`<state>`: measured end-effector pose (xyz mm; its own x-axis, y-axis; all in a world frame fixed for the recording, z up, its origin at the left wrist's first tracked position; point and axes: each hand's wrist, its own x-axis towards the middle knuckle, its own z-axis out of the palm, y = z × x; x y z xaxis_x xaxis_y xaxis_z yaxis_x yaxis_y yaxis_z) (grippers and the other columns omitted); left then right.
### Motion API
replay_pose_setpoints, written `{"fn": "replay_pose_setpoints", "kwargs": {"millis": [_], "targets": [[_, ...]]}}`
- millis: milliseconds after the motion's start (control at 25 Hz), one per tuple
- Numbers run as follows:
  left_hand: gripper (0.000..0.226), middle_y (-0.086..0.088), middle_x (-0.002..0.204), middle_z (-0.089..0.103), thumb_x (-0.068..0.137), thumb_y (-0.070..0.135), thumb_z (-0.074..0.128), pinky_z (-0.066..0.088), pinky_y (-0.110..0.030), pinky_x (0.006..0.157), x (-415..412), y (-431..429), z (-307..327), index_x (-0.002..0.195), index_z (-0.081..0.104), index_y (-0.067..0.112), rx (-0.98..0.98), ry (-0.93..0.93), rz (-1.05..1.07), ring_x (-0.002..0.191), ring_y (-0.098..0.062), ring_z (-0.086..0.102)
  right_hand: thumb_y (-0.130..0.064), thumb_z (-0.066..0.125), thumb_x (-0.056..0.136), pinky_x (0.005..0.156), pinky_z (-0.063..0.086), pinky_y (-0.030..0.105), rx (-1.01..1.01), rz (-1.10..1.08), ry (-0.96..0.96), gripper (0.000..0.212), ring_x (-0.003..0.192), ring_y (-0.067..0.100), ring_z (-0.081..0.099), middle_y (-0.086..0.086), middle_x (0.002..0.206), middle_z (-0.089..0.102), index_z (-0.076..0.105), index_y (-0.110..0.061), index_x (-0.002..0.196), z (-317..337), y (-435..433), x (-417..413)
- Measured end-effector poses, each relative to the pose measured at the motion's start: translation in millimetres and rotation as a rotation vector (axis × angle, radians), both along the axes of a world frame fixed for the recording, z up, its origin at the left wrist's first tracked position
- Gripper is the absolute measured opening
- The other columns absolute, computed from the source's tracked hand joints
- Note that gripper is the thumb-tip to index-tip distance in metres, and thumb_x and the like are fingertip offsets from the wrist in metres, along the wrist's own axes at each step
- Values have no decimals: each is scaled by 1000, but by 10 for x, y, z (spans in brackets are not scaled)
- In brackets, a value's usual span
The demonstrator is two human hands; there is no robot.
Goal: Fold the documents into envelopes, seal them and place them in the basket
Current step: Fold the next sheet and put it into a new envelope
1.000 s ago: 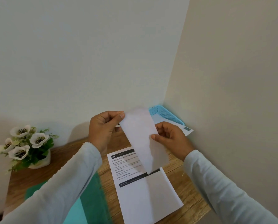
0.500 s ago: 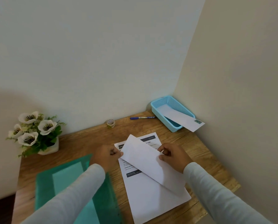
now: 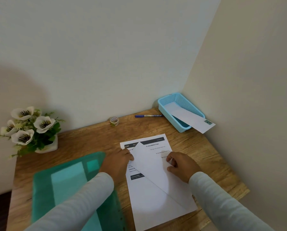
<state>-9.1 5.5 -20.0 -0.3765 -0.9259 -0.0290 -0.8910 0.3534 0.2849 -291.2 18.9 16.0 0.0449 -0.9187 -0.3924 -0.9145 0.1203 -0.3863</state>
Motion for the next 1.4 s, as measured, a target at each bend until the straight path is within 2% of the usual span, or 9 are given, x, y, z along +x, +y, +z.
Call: {"fn": "replay_pose_setpoints", "kwargs": {"millis": [200, 280, 400, 640, 760, 880, 1000, 1200, 1400], "targets": [[48, 3, 121, 73, 73, 19, 90, 57, -39, 91, 171, 156, -115, 118, 76, 23, -47, -4, -29, 109, -23, 69, -28, 61, 99, 106, 50, 37, -90, 277, 226, 43, 127, 24, 54, -2, 146, 50, 52, -26, 141, 80, -35, 232], [52, 3, 118, 73, 67, 20, 93, 58, -38, 89, 198, 192, -153, 116, 76, 23, -85, 10, -49, 107, -23, 70, -24, 55, 100, 107, 48, 40, -149, 396, 196, 47, 130, 27, 51, -1, 152, 44, 48, -23, 147, 85, -50, 481], [51, 0, 129, 67, 77, 22, 86, 53, -37, 98, 229, 261, -231, 126, 71, 26, -109, 36, -45, 118, -24, 64, -20, 57, 99, 108, 47, 43, -193, 533, 188, 57, 131, 31, 48, 0, 158, 37, 39, -20, 153, 17, -43, 889], [46, 1, 133, 62, 89, 27, 72, 50, -39, 104, 234, 263, -297, 134, 64, 28, -95, 64, -24, 124, -24, 57, -25, 66, 94, 111, 45, 47, -174, 567, 293, 77, 133, 35, 45, 1, 162, 31, 23, -24, 158, -132, -119, 1042], [46, 0, 137, 61, 91, 25, 69, 48, -42, 107, 252, 261, -315, 136, 63, 25, -84, 93, -26, 128, -25, 55, -19, 67, 89, 107, 49, 50, -115, 432, 345, 83, 132, 37, 49, 6, 159, 37, 18, -27, 156, -141, -393, 939], [45, 0, 135, 62, 90, 23, 70, 49, -42, 106, 243, 262, -321, 135, 65, 24, -98, 108, -23, 126, -26, 56, -23, 70, 87, 101, 54, 48, -80, 435, 333, 81, 124, 37, 55, 11, 150, 46, 22, -27, 152, -131, -387, 1024], [43, 0, 135, 61, 92, 27, 67, 48, -42, 107, 243, 263, -334, 136, 64, 26, -75, 120, -16, 127, -24, 55, -30, 72, 89, 104, 52, 49, -99, 534, 307, 78, 125, 36, 55, 7, 153, 44, 28, -27, 152, -153, -195, 1081], [43, 1, 125, 67, 87, 29, 73, 54, -40, 97, 231, 243, -291, 128, 69, 22, -109, 81, -45, 118, -24, 61, -11, 51, 96, 112, 43, 44, -160, 454, 228, 67, 139, 32, 40, -9, 165, 26, 30, -24, 158, -114, -359, 951], [44, 3, 142, 58, 97, 25, 57, 45, -41, 107, 2, 80, -168, 141, 58, 22, -120, 18, -39, 129, -23, 50, -14, 52, 98, 114, 42, 42, -150, 432, 197, 65, 138, 31, 42, -8, 164, 29, 31, -24, 158, -135, -331, 953]]}}
